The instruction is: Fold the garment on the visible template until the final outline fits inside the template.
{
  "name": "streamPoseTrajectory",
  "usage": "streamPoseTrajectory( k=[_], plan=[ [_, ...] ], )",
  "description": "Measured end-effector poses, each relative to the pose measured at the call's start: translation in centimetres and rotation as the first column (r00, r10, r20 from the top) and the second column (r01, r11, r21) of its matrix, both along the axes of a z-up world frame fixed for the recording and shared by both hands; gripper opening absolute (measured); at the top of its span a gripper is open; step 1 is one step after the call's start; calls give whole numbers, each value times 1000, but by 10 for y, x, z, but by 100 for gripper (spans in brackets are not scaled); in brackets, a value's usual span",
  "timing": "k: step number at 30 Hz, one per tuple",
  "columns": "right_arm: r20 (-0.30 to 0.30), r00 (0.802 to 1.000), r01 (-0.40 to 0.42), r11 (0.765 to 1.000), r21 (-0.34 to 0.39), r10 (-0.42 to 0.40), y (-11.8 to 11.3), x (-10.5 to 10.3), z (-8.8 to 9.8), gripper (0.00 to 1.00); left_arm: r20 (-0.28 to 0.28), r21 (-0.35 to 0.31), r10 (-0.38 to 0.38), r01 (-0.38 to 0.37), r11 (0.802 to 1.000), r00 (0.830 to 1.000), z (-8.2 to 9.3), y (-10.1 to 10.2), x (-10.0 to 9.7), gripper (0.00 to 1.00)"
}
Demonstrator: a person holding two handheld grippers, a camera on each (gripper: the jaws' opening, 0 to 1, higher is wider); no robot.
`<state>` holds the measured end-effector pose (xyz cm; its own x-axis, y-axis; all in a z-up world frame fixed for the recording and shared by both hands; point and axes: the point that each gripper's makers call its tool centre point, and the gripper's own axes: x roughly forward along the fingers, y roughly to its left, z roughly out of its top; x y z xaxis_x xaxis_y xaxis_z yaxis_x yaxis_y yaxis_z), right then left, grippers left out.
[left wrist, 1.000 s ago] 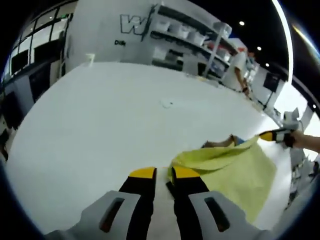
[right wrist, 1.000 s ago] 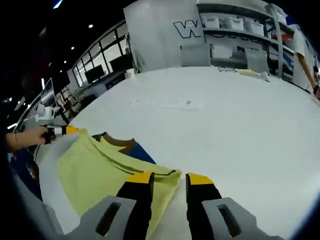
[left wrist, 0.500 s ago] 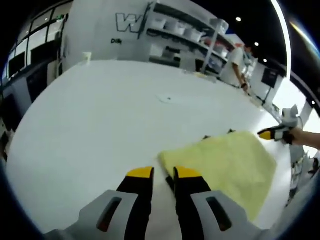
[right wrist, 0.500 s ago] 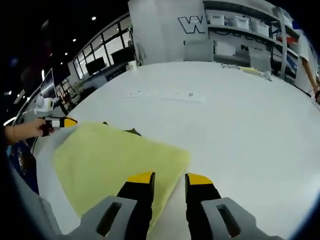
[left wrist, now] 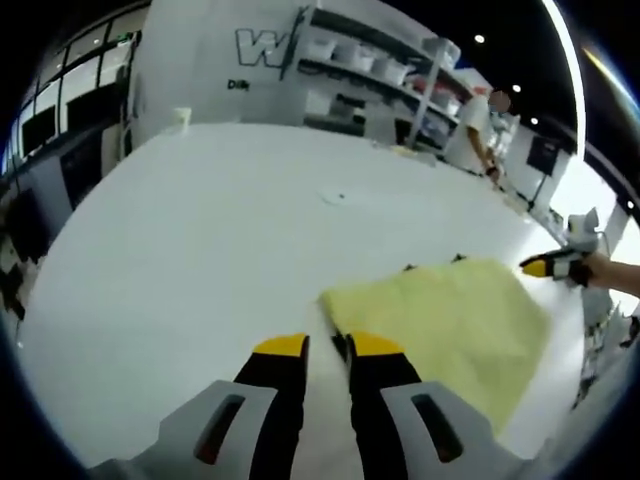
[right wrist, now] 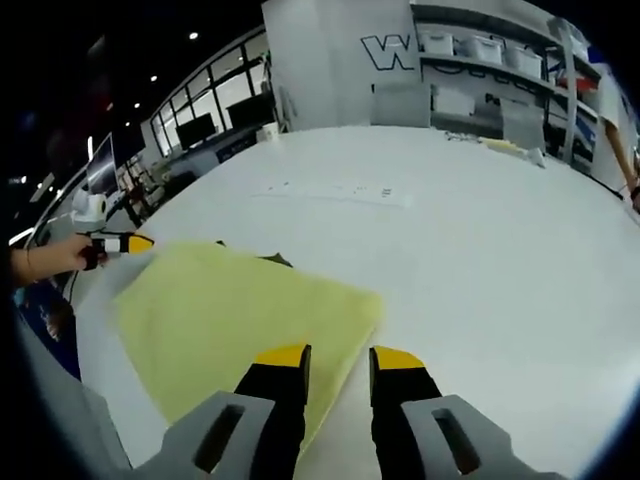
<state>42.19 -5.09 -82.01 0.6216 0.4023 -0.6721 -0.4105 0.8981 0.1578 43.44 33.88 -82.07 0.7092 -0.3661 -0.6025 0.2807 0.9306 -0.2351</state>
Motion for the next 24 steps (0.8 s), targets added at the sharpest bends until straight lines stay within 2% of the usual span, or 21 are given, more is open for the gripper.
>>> streamPoseTrajectory(
  k=[2,4,6,8,10,13,15,18,22,24],
  plan=[
    [-1,1000,-5,1000,0,5,-3,-3,3,17,3,8,-1,1,1000,1000,3,2,-5,13],
    [0,1000,-8,1000,0,8,-4,-6,-1,18,3,14,-2,2,1000,1000,4,2,-13,13],
    [0,1000,-15,1000,3,15,-1,-15,4,18,1,12,-5,5,1000,1000,2,4,-19,14],
    [-5,1000,-21,1000,0,21,-3,-21,2,19,1,10,-8,8,1000,1000,4,1,-32,15],
    [-8,1000,-24,1000,-2,24,-4,-26,2,20,6,0,-11,11,1000,1000,6,2,-34,16],
    [-6,1000,-26,1000,1,26,-3,-36,5,21,27,-17,-19,19,1000,999,13,-4,-47,18],
    [-6,999,-37,999,0,37,-6,-45,-2,22,34,-26,-28,29,999,999,14,-5,-54,20],
    [-14,999,-47,999,-2,47,-3,-57,5,22,36,-33,-40,41,999,999,15,-7,-64,21],
    [-23,998,-62,998,3,62,-2,-70,1,22,46,-60,-97,100,993,994,18,-17,-84,21],
    [-25,997,-69,998,4,69,-1,-75,1,22,41,-53,-118,120,991,992,17,-20,-94,22]
  ],
)
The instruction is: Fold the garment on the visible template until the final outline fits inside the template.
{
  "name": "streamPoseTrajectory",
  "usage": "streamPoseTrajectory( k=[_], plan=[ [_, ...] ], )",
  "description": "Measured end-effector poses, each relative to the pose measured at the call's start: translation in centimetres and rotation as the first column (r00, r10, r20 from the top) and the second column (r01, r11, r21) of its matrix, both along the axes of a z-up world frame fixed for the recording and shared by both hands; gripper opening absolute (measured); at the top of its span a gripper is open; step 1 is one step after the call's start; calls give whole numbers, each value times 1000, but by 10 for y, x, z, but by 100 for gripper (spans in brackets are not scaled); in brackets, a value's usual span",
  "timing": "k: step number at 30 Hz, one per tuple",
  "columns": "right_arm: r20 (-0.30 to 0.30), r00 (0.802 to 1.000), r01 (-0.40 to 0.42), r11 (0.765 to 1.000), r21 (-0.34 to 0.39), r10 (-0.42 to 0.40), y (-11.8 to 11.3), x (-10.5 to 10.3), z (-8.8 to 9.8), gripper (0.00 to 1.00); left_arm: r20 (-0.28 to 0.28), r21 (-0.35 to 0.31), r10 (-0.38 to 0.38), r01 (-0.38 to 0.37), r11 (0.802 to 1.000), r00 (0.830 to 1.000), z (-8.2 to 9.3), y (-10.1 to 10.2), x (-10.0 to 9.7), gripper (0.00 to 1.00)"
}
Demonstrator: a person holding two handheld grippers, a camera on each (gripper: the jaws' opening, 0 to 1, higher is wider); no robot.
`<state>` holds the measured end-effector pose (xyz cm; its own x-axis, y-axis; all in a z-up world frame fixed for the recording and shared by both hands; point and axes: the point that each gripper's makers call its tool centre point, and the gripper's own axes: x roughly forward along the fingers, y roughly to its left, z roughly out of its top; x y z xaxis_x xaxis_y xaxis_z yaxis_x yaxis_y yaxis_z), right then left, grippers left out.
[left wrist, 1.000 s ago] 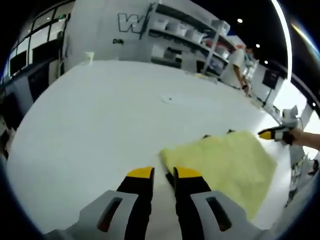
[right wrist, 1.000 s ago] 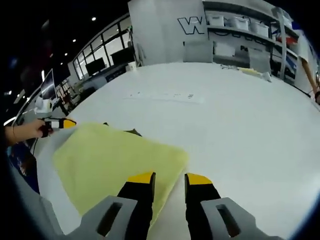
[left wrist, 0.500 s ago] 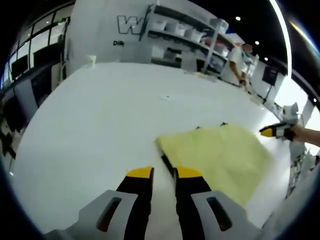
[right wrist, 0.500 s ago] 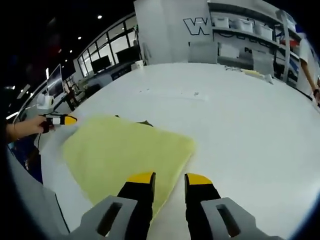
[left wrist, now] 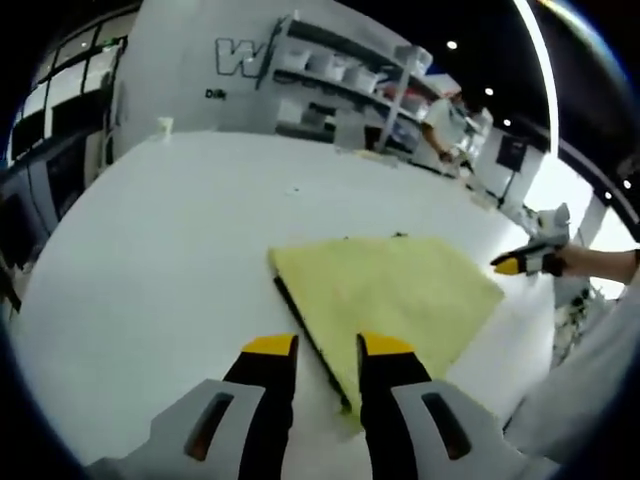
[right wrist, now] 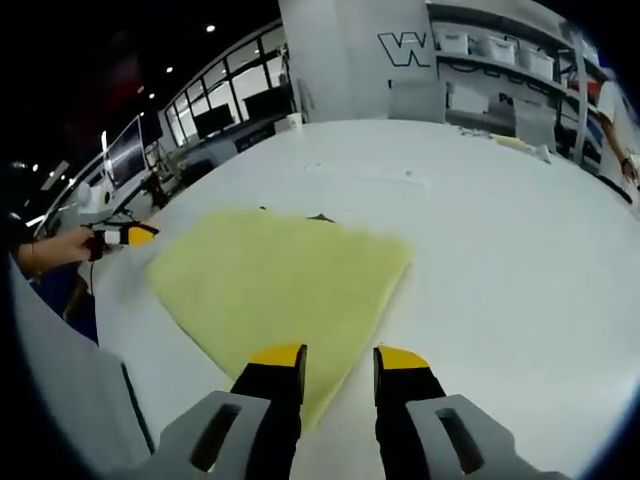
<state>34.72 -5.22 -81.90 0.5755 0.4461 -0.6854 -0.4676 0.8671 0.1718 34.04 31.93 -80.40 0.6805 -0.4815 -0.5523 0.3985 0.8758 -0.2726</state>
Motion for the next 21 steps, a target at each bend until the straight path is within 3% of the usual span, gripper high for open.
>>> streamPoseTrajectory(
  k=[12,21],
  plan=[
    [-26,999,-39,999,4,39,10,-29,-9,21,-58,104,-151,156,982,987,-17,-7,-42,23],
    [-47,998,-40,999,-10,39,8,-42,-16,22,-117,136,-208,223,965,971,-38,-7,-52,19]
  ],
)
